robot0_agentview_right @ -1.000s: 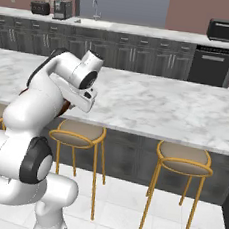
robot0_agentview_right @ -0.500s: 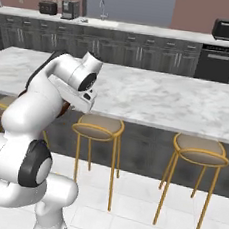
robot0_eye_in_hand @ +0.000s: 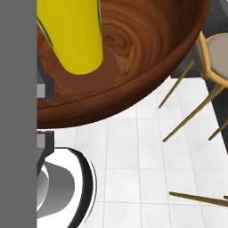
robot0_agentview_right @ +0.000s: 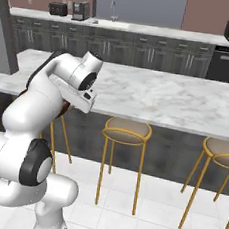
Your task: Place the cup inside the bowl on the dining table and move the bowl to any counter.
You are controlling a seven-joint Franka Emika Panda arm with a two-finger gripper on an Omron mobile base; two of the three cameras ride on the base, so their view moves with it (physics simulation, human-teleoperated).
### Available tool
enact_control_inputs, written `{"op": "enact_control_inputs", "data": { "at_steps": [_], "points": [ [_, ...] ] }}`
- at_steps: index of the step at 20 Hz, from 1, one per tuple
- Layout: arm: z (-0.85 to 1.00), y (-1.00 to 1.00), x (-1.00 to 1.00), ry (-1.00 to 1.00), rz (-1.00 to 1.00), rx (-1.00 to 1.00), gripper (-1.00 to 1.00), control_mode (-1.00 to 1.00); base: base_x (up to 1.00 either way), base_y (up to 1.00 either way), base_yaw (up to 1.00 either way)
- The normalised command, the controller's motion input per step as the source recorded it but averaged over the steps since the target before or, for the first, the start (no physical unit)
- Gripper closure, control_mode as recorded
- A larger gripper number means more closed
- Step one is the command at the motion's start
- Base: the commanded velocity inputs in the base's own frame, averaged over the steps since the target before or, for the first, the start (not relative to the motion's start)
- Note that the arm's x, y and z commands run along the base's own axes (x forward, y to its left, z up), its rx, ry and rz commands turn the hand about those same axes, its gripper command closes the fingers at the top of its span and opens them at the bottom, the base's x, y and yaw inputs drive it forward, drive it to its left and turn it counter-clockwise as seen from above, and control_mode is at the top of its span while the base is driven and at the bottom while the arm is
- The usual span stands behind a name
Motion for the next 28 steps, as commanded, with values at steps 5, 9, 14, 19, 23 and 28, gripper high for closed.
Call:
{"op": "enact_control_inputs", "data": {
  "at_steps": [5,9,14,19,23,28],
  "points": [
    [0.00,0.00,0.00,0.00,0.00,0.00,1.00,1.00,-0.15,0.72,0.00],
    [0.00,0.00,0.00,0.00,0.00,0.00,1.00,1.00,-0.17,0.75,0.00],
    [0.00,0.00,0.00,0.00,0.00,0.00,1.00,1.00,-0.16,0.75,0.00],
    [0.00,0.00,0.00,0.00,0.00,0.00,1.00,1.00,-0.12,0.80,-0.01],
    [0.00,0.00,0.00,0.00,0.00,0.00,1.00,1.00,-0.08,0.82,-0.02],
    [0.00,0.00,0.00,0.00,0.00,0.00,1.00,1.00,-0.03,0.79,-0.02]
  ]
}}
